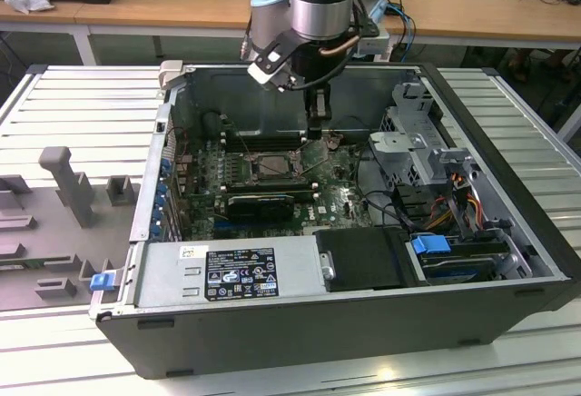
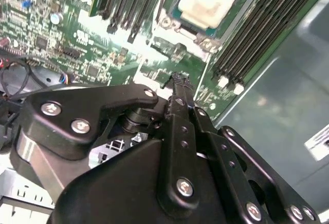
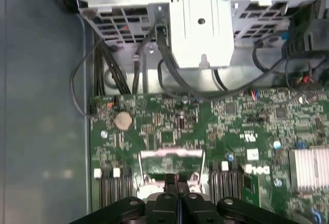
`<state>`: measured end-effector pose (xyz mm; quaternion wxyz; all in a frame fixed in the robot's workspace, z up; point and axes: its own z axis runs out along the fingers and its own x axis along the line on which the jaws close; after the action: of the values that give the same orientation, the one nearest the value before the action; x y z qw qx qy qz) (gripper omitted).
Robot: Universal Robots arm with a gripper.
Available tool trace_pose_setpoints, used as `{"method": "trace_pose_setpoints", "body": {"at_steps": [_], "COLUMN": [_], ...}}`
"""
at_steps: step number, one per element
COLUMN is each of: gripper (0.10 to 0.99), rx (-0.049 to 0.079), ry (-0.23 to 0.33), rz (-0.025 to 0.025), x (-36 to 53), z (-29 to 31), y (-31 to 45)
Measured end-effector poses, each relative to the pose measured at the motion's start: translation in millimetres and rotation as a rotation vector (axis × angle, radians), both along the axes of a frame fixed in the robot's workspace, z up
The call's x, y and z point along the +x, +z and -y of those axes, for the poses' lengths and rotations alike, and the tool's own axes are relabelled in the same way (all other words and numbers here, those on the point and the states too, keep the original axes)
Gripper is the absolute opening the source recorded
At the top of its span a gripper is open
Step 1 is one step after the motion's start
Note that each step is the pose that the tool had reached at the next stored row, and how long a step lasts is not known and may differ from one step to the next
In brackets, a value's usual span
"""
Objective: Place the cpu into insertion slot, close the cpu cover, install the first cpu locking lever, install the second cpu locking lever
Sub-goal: 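Close the cpu cover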
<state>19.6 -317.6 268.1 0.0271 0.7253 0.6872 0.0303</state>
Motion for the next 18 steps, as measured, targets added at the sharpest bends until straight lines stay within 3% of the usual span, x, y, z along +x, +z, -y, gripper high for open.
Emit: {"method": "trace_pose_setpoints", "body": {"at_steps": [4,18], "gripper": [0.106,0.106], "rx": [0.0,0.0], "ry": [0.0,0.0], "rz": [-0.0006,-0.002], "x": [11.7,29.1], "z": [0.1,0.0], "y": [-1.8,-5.0]}}
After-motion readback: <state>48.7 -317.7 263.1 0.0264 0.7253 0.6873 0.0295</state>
